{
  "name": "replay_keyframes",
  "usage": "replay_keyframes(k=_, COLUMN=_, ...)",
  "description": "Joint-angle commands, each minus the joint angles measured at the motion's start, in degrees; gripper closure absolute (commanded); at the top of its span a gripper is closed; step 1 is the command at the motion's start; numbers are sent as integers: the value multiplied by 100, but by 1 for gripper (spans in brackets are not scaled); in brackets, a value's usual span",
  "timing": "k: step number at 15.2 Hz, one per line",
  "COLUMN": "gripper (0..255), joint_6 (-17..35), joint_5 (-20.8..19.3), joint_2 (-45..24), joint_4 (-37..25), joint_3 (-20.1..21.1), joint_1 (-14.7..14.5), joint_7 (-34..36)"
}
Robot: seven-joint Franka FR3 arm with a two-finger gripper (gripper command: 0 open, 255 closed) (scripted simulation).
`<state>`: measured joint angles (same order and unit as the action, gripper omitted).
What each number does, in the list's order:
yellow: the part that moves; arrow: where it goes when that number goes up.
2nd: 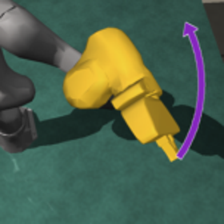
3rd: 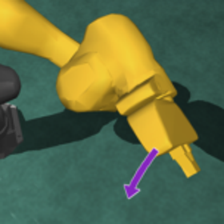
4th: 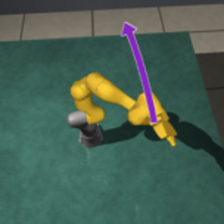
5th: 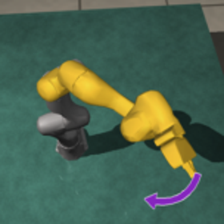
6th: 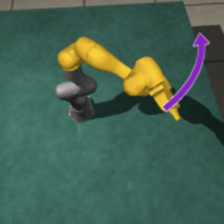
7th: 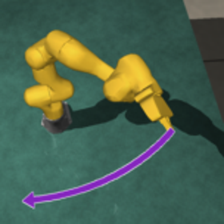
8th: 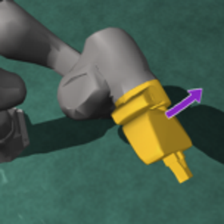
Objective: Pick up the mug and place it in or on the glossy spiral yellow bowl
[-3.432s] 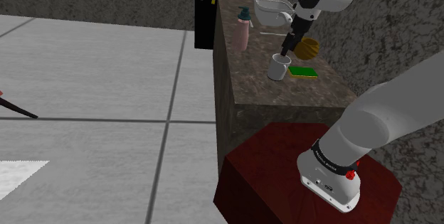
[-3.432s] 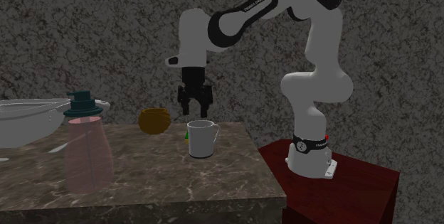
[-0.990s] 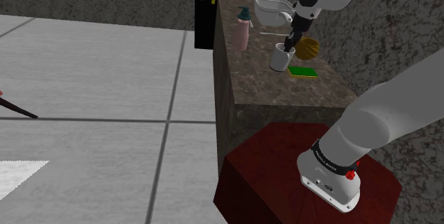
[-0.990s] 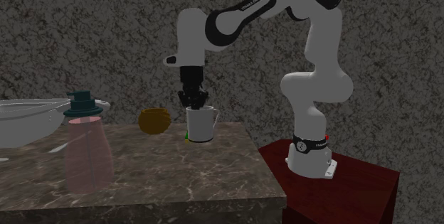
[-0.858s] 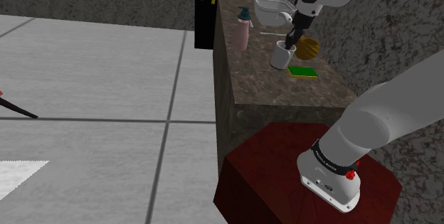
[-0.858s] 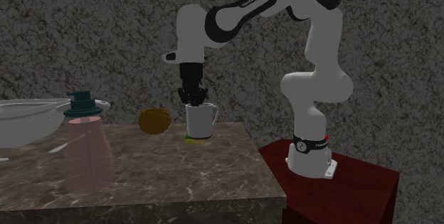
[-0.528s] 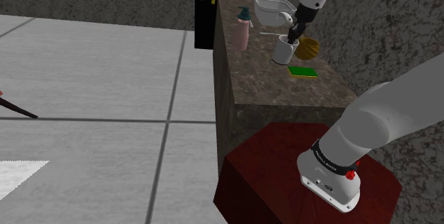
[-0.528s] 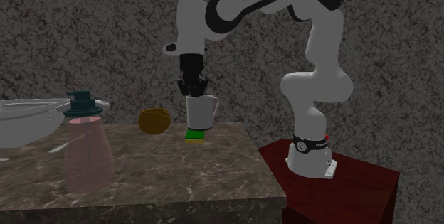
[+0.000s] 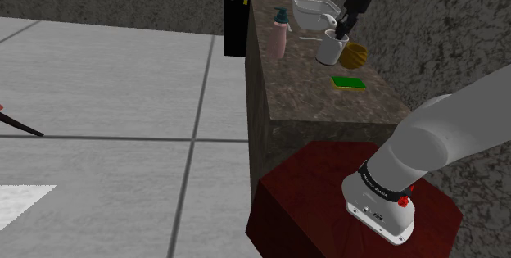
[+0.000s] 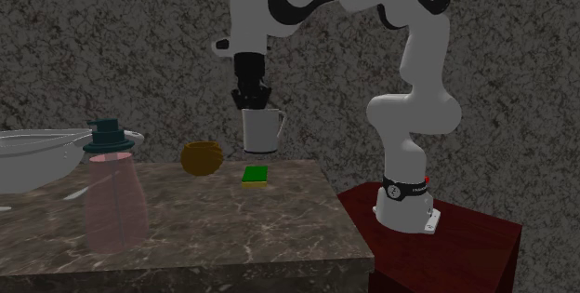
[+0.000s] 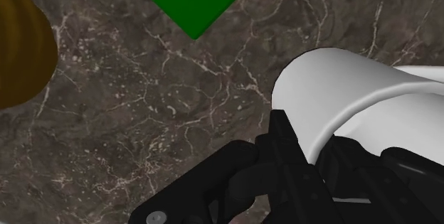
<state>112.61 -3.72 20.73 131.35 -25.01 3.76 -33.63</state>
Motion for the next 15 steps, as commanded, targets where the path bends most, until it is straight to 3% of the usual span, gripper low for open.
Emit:
replay_keyframes(k=1, gripper=255, joint_6=-179, joint_5=-6, joint_2=45, joint_4=-135, joint_3=25, joint_1=-1, joint_7=23)
replay_keyframes(k=7, gripper=255, joint_6=-606, joint_5=-5, joint_2=110, joint_4=-501, joint_3=76, joint_1=-10, joint_7=62)
replay_keyframes(k=15, gripper=255, joint_6=-838, joint_5=373, joint_2=-1141, joint_4=-1854, joint_3=-830, joint_1=166, joint_7=-1243)
